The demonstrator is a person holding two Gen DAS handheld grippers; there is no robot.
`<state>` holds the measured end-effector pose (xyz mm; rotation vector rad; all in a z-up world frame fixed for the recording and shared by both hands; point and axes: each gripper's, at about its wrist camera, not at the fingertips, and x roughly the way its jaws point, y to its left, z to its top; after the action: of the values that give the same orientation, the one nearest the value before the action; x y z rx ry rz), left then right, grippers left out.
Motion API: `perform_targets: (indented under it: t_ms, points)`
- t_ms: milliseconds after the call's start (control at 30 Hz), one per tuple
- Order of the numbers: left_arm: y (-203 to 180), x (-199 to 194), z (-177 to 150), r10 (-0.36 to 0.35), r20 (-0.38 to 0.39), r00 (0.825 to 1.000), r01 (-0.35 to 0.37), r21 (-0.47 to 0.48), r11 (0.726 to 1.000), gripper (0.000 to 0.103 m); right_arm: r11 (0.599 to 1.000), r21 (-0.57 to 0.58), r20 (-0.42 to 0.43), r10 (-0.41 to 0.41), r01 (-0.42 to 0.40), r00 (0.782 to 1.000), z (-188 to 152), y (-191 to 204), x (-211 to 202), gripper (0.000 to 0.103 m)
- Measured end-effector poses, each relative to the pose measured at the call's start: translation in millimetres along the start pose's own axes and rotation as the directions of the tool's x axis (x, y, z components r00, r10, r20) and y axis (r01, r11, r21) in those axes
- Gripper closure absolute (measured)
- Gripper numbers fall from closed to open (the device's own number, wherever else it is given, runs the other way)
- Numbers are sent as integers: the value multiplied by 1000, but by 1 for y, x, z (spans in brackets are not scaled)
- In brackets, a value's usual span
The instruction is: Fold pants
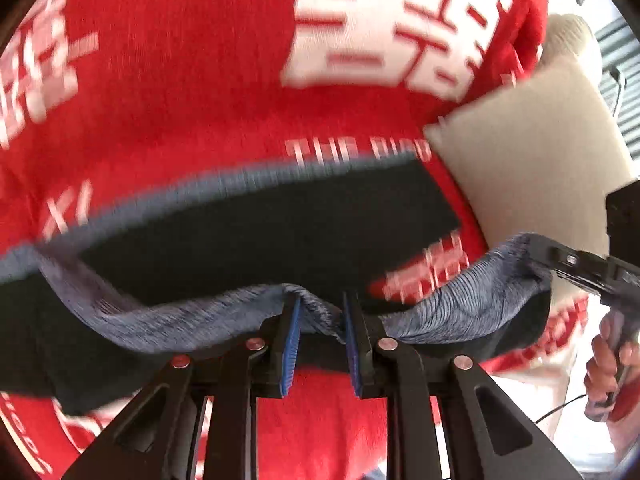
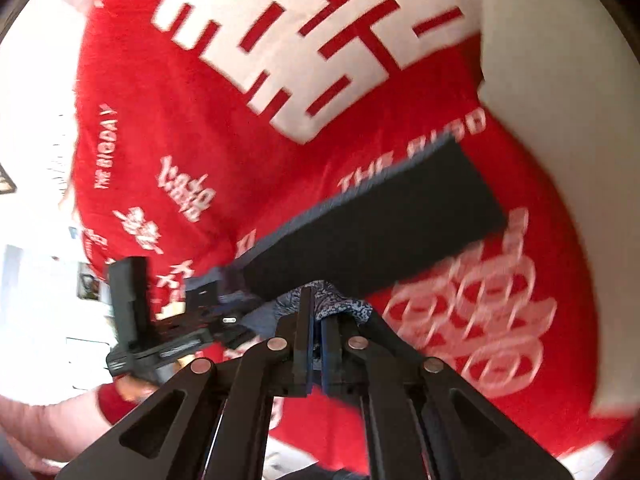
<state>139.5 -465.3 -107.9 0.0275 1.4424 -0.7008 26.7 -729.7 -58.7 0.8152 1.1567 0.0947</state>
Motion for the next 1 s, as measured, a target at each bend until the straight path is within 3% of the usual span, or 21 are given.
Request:
perform_targets:
  t_ms: [133,167,233,300,433,467,533,567,600,767,833,867,1000]
  points:
    - [10,-22,33,157,105,982,-156,-16,988,80,997,-18,-33,-77,76,997,63,-17,26,100]
    - [16,-24,36,180,115,977,-177,-32,984,75,995,-23,-47,-97,96,994,75,-21,34,100]
    - [30,-21,37,234,125,964,-227,-69,972,21,982,-90,-75,-172,166,982,97,-27,54,99]
    - [43,-12,30,296,139,945,-287,-86,954,21,967,-141,-103,-229,214,968,111,-34,75,96]
    - [71,31,13,355,33,934,-348,-125,929,21,935,-205,-157,-322,288,934,130,-52,109,95]
    - [76,42,8,366,6,931,-361,-135,923,21,926,-218,-171,-347,308,922,132,-56,115,88]
    - [82,58,1,378,-27,925,-378,-148,914,21,909,-230,-176,-390,347,904,134,-61,121,58]
    - [83,63,-2,382,-35,923,-383,-155,911,21,898,-239,-163,-411,368,897,135,-61,120,28]
    - [82,67,-3,386,-38,922,-387,-159,908,21,889,-250,-138,-425,384,894,137,-59,117,24]
    - [80,70,2,407,-30,913,-407,-135,903,21,881,-270,-13,-407,389,913,137,-36,81,25]
    - [77,75,5,409,-31,912,-409,-122,904,21,893,-252,-11,-388,373,922,130,-34,71,51]
    - [77,79,6,407,-33,913,-408,-118,905,21,896,-249,-28,-386,367,922,125,-35,72,69]
    - [76,108,14,423,-32,906,-424,-110,899,20,864,-311,-127,-452,397,883,96,-46,113,72]
